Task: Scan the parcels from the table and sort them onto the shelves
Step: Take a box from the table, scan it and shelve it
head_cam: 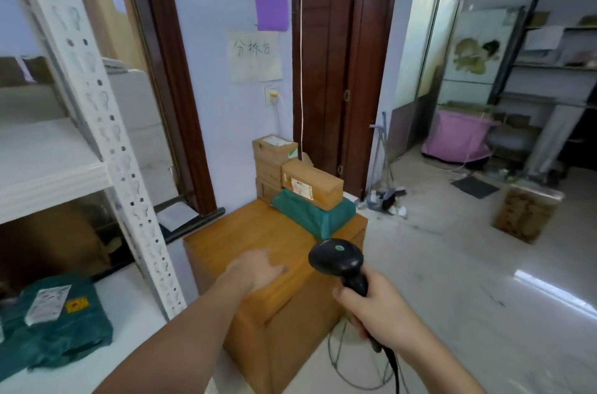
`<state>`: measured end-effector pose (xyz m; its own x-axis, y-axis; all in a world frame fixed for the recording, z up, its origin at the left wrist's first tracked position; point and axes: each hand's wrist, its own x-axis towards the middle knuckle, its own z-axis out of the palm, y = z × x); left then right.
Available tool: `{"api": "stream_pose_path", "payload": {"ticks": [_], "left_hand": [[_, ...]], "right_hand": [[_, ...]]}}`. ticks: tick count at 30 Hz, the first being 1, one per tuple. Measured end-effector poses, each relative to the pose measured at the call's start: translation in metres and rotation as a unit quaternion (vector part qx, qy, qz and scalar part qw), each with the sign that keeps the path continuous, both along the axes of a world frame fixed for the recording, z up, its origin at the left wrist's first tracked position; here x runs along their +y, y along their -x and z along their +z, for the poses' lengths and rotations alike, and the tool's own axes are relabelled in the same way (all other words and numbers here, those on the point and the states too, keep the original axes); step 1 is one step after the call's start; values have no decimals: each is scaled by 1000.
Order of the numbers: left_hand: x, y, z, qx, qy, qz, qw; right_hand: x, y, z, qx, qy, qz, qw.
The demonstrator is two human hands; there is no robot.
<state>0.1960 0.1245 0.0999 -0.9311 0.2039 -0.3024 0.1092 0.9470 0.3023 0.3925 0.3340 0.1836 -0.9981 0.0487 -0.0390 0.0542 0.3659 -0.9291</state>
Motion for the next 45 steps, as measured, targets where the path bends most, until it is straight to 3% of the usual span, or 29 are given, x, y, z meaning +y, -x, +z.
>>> {"api": "stream_pose_path", "payload": {"ticks": [16,23,30,33,39,42,45], "left_hand": [[123,195,-14,12,-19,-30,999],[188,267,-24,13,-163,67,984],[265,343,-52,8,-169,169,971],[294,377,-56,-12,-219,286,933],[329,435,-62,-67,-348,533,768],[325,445,-84,-100,-398,571,711],[317,448,-120,-135,-426,556,701]], "right_hand": [[104,164,-6,-17,-18,-81,996],[162,235,-5,-25,-13,-106,994],[248,329,-28,-56,-14,-74,996],[283,371,-30,-79,-12,-18,997],[332,438,-29,-111,-9,39,993],[343,464,-36,-112,-20,56,992],[351,483,-42,-119,-10,81,990]]}}
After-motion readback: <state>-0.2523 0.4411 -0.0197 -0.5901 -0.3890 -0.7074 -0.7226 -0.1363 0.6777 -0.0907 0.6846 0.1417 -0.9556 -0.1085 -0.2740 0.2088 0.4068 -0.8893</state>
